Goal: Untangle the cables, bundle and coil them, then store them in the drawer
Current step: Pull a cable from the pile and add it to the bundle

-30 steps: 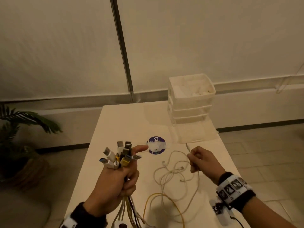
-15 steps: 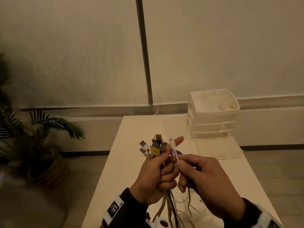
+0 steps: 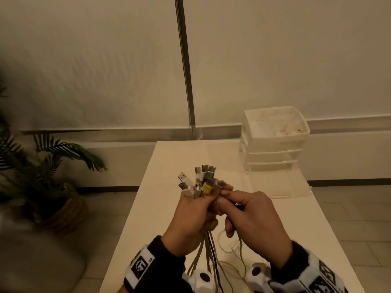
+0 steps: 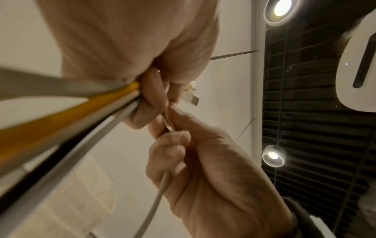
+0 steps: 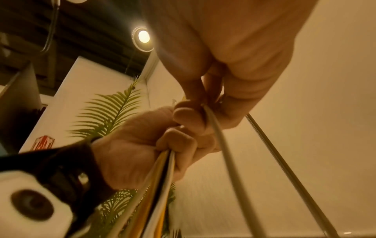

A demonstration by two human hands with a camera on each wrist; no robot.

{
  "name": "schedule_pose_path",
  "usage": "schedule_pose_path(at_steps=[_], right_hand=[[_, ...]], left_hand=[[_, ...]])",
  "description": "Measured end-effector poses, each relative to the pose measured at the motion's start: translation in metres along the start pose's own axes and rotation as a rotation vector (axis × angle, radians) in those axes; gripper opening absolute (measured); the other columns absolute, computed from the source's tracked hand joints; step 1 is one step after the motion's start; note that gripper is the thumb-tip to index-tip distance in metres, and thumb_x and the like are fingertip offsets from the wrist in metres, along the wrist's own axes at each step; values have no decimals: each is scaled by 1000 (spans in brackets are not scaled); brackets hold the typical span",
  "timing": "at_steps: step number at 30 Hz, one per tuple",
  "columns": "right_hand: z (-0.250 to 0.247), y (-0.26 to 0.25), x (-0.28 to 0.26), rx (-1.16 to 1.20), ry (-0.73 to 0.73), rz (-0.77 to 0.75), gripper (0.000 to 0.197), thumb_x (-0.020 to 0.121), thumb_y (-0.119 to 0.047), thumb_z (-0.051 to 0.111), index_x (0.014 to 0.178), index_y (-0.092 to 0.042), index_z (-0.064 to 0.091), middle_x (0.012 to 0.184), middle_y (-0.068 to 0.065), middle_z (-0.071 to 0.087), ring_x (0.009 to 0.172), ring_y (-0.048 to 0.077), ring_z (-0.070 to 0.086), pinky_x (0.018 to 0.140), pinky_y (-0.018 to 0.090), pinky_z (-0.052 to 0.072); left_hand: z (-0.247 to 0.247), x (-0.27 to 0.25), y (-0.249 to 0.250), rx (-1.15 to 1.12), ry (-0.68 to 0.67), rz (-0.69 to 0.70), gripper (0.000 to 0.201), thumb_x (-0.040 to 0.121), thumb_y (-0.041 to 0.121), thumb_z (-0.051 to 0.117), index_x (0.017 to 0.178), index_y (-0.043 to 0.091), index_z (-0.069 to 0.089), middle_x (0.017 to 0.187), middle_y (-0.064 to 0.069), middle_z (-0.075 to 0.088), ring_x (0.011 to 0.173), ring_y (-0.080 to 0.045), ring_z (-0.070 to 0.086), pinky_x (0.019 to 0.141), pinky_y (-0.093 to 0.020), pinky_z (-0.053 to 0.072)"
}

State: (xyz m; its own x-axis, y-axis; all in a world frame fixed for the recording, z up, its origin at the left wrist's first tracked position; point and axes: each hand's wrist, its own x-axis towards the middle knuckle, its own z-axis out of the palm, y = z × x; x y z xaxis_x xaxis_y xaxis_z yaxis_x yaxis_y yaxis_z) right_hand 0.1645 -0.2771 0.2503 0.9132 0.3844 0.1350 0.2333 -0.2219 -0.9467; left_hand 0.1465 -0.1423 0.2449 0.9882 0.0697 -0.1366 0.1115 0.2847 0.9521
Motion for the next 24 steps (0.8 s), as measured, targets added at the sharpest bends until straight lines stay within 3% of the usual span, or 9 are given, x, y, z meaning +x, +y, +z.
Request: schedule_pose_path(at_steps=[4, 6, 8, 9, 11, 14, 17, 21, 24], right_hand=[[0, 14, -2, -11, -32, -25, 28, 93, -23, 59, 115, -38, 67, 59, -1, 66, 44, 8, 53, 51, 20, 47], [-7, 25, -3, -2, -104, 43, 21, 93, -24, 59, 107, -31, 73, 56, -2, 63, 46, 4, 51, 54, 19, 45], [-20, 41, -4, -32, -280, 156, 19, 93, -26, 59, 91, -21, 76, 54, -1, 57, 47, 8, 49, 54, 22, 43], [-27, 50, -5, -44, -376, 206, 22, 94, -26, 57, 85, -17, 75, 55, 1, 54, 49, 12, 48, 54, 25, 41], [-42, 66, -6, -38, -459, 274, 27, 96, -23, 55, 77, -11, 70, 57, 4, 49, 52, 17, 45, 55, 29, 39], [-58, 77, -6, -2, -373, 320, 31, 96, -20, 55, 68, -10, 62, 57, -2, 48, 53, 15, 43, 55, 27, 37], [-59, 72, 3, 77, -234, 335, 36, 95, -24, 54, 61, -14, 55, 55, 0, 37, 51, 16, 32, 52, 27, 30], [-43, 44, 20, 35, -200, 247, 37, 95, -27, 54, 60, -15, 56, 50, -5, 37, 47, 13, 32, 48, 25, 31], [-37, 27, 31, 150, -218, 220, 37, 99, -16, 48, 62, -14, 55, 48, -6, 36, 45, 10, 29, 47, 23, 27]], left_hand=[[-13, 12, 5, -118, 110, 102, 25, 88, 30, 53, 79, 8, 61, 92, -15, 68, 90, -34, 62, 67, -41, 54], [-29, 19, 17, -276, 134, 128, 28, 97, 28, 43, 76, 11, 51, 94, -17, 69, 96, -31, 69, 80, -50, 57], [-54, 23, 33, -407, 131, 194, 30, 98, 31, 41, 72, 17, 45, 70, -6, 59, 66, -19, 65, 67, -40, 58], [-69, 23, 43, -436, 125, 226, 29, 94, 35, 45, 70, 19, 42, 61, 1, 46, 51, -10, 49, 53, -27, 52], [-95, 22, 61, -468, 59, 267, 31, 97, 37, 46, 70, 21, 41, 58, 6, 28, 44, -6, 21, 36, -16, 28], [-116, 16, 74, -465, -94, 293, 35, 100, 42, 48, 77, 17, 44, 57, 5, 22, 42, -7, 18, 34, -17, 21], [-101, 8, 66, -233, -175, 249, 20, 89, 30, 67, 89, 12, 57, 56, 5, 23, 41, -6, 17, 36, -14, 21], [-40, 13, 32, 384, -222, 165, 21, 85, 9, 65, 103, 13, 73, 52, 10, 54, 38, -5, 36, 37, -18, 28], [-9, 23, 6, 920, -226, 382, 14, 89, 22, 60, 78, 23, 67, 63, 8, 63, 57, -12, 54, 58, -35, 47]])
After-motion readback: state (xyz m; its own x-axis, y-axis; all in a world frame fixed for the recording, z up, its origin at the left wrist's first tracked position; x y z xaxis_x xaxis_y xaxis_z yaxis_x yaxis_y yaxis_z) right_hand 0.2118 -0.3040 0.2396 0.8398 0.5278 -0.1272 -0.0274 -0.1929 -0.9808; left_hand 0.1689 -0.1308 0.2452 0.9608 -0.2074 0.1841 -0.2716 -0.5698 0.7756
